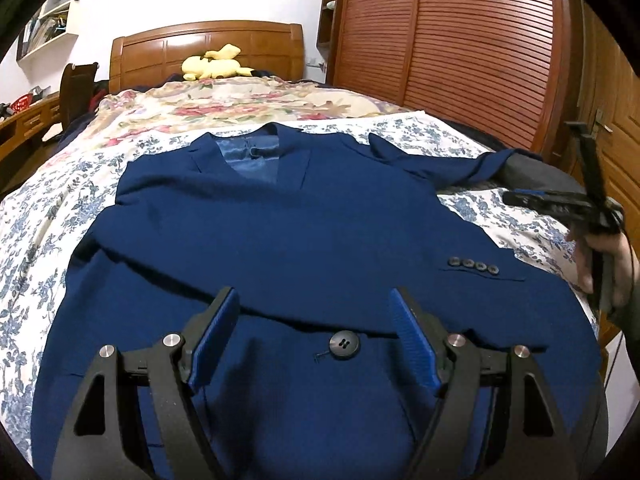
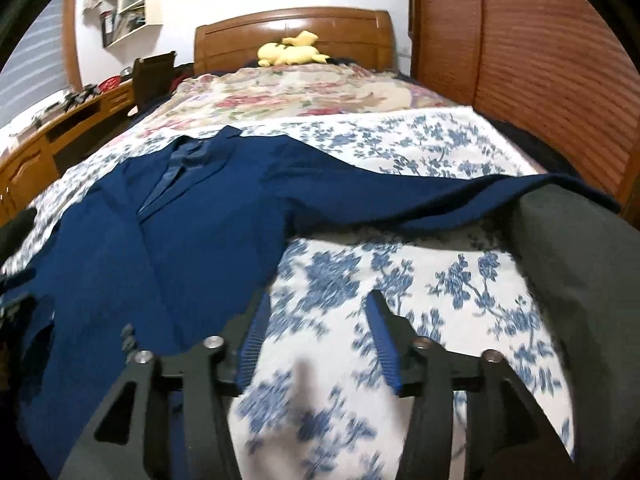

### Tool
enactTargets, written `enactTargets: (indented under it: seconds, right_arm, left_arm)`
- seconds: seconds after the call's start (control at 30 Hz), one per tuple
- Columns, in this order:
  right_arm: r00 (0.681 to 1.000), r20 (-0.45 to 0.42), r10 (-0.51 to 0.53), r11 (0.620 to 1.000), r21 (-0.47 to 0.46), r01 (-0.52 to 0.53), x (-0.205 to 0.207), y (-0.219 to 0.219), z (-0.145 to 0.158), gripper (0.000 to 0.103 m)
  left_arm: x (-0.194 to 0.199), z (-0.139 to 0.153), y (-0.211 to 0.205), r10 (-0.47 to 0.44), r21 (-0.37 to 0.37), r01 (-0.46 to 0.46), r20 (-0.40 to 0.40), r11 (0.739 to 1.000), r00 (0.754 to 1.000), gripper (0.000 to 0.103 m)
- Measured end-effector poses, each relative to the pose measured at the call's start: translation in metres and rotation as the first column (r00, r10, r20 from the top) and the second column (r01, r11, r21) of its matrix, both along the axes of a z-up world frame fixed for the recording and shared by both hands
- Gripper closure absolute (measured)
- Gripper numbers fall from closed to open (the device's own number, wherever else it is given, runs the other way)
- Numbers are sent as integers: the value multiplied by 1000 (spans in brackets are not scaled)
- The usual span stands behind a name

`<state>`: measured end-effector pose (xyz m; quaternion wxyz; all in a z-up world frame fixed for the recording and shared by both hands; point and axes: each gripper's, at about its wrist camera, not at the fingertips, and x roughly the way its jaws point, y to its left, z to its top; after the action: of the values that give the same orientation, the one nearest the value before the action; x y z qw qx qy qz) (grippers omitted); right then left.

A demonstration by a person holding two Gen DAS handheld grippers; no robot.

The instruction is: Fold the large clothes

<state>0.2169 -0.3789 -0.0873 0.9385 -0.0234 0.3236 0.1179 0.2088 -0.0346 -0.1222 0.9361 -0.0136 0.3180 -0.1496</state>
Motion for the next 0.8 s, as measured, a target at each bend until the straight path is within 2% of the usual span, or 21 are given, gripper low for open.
enactTargets:
  seconds: [0.2,0.33,0.43,0.5,0.67,0.8]
  right_arm:
    - [995,-20,-98,995,-37,97,43,-8,-1,46]
    - [987,-43,-157,987,-31,156,67,-11,-6,46]
    - [979,-29,-203,979,-43,201,80,-9,-6,46]
    - [973,-31,-227,973,-49,225,87,-6,-8,41]
    - [957,-89,-276,961,-14,276,99,-3,-16,36]
    - [929,-157,-336,938,36,345,112,-9,-20,34]
  left_arm:
    - [1,-2,0,5,-5,-5,-6,1000,1000,25]
    - [-1,-3,0,5,-2,-5,-4,1000,1000,25]
    - [0,-5,-2,10,11,-10,-4,1000,1000,25]
    - [0,-6,-3,9,19,-9,-1,1000,1000,25]
    - [-2,-6,-3,13,19,-13,8,1000,1000,25]
    - [-2,-7,-4,9,22,-10,7,1000,1000,25]
